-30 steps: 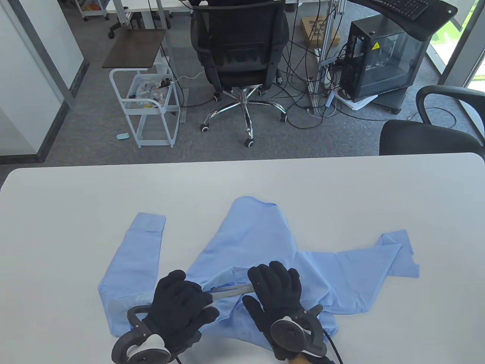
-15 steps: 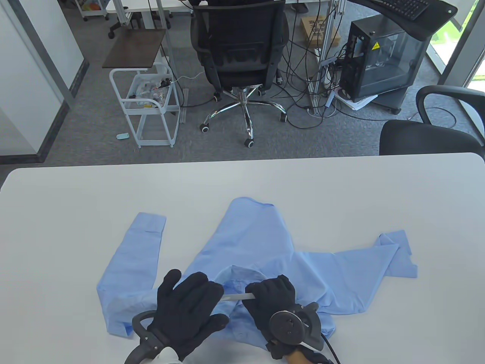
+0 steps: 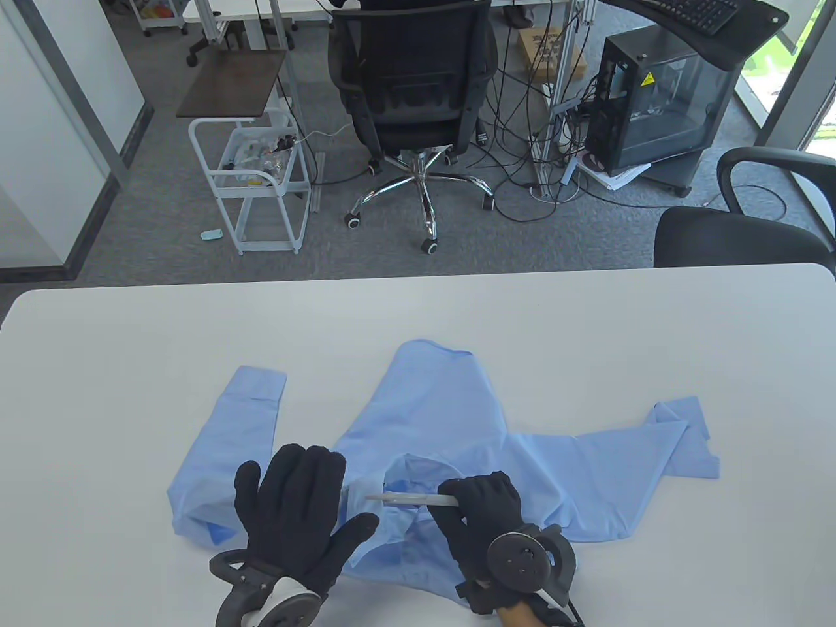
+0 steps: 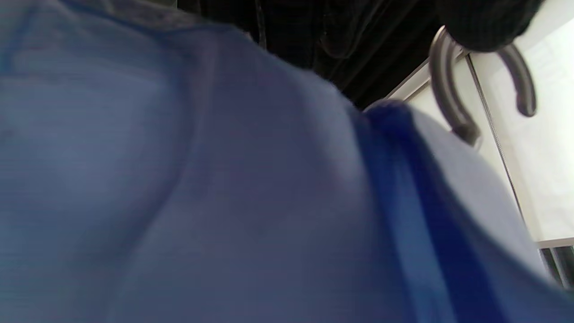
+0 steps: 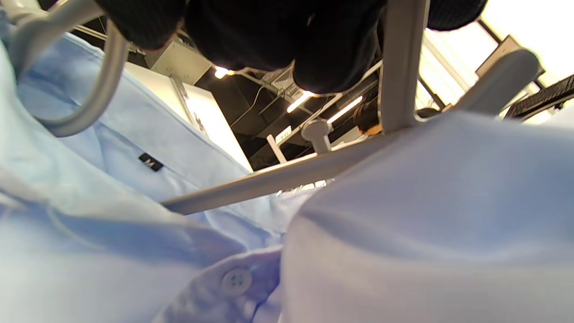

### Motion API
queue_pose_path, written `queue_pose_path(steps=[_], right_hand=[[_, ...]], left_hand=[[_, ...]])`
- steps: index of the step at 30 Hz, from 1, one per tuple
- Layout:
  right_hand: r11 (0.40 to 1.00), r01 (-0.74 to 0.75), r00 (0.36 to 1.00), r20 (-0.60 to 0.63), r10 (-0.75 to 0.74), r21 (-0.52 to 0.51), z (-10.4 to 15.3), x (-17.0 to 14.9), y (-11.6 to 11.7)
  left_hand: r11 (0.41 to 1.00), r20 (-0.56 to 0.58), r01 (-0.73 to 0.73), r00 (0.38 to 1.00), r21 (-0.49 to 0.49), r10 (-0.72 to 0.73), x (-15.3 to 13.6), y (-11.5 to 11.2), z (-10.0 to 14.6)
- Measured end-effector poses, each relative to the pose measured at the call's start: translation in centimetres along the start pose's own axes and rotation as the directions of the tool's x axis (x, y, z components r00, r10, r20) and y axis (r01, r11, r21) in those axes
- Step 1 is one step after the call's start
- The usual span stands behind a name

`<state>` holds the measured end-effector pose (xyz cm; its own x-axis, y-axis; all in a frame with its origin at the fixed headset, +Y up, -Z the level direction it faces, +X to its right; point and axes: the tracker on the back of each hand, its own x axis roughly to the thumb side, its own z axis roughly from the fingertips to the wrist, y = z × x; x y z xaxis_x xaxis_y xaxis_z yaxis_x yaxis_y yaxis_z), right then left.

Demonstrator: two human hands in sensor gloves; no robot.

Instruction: Remove long-sleeve shirt from gray hanger

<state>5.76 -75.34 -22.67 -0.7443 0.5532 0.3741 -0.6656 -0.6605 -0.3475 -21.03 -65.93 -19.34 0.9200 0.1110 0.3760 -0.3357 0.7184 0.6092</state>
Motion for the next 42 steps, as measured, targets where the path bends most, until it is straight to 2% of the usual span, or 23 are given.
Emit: queue_pose_path(steps=[3,6,9,13,15,17,19,25,28,31,34,42], right_hand=[[0.998,-0.032,0.999,0.005,0.032,-0.048,0.1,0.1,-0.4],[0.998,-0.016,1.000,0.000,0.016,-0.053,0.1,0.0,-0.5],[0.998,-0.033,0.999,0.009,0.033,-0.047,0.1,0.0,-0.4],[0.998,-0.036,0.999,0.022,0.037,-0.043,0.1,0.2,-0.4],[0.998,-0.043,0.998,0.033,0.044,-0.040,0.2,0.4,-0.4],[0.995,-0.091,0.993,0.074,0.094,-0.042,0.3,0.8,-0.4],[0.988,-0.142,0.984,0.102,0.148,-0.064,0.3,1.1,-0.6],[0.989,-0.141,0.977,0.156,0.146,-0.040,0.5,1.6,-0.6],[0.989,-0.121,0.969,0.206,0.136,-0.088,0.6,2.0,-1.0],[0.991,-0.101,0.967,0.227,0.119,-0.087,0.7,2.0,-1.4],[0.997,-0.045,0.977,0.207,0.058,-0.067,0.7,1.8,-1.2],[0.992,-0.075,0.975,0.202,0.094,-0.098,0.8,2.0,-1.2]], left_hand=[[0.996,-0.019,0.016,1.000,-0.093,-0.018,0.0,-1.3,-0.1],[0.980,-0.005,0.082,0.996,-0.182,-0.085,0.5,-2.4,-0.2],[0.977,0.016,0.106,0.994,-0.184,-0.105,0.8,-2.7,-0.1],[0.988,0.034,0.060,0.998,-0.141,-0.056,0.8,-2.6,0.1],[0.987,0.048,0.060,0.997,-0.149,-0.054,0.8,-2.6,0.2],[0.985,0.083,0.023,0.997,-0.172,-0.009,1.1,-2.5,0.1],[0.982,0.074,0.070,0.996,-0.178,-0.058,1.3,-2.5,0.1],[0.984,0.117,0.015,0.993,-0.175,0.006,1.3,-3.0,0.3],[0.989,0.121,-0.013,0.992,-0.146,0.031,1.2,-2.7,0.4],[0.979,0.111,-0.042,0.992,-0.198,0.065,0.9,-2.6,0.2],[0.949,0.109,-0.082,0.987,-0.305,0.120,0.4,-2.8,-0.1],[0.936,0.094,-0.116,0.983,-0.333,0.155,0.1,-2.9,-0.3]])
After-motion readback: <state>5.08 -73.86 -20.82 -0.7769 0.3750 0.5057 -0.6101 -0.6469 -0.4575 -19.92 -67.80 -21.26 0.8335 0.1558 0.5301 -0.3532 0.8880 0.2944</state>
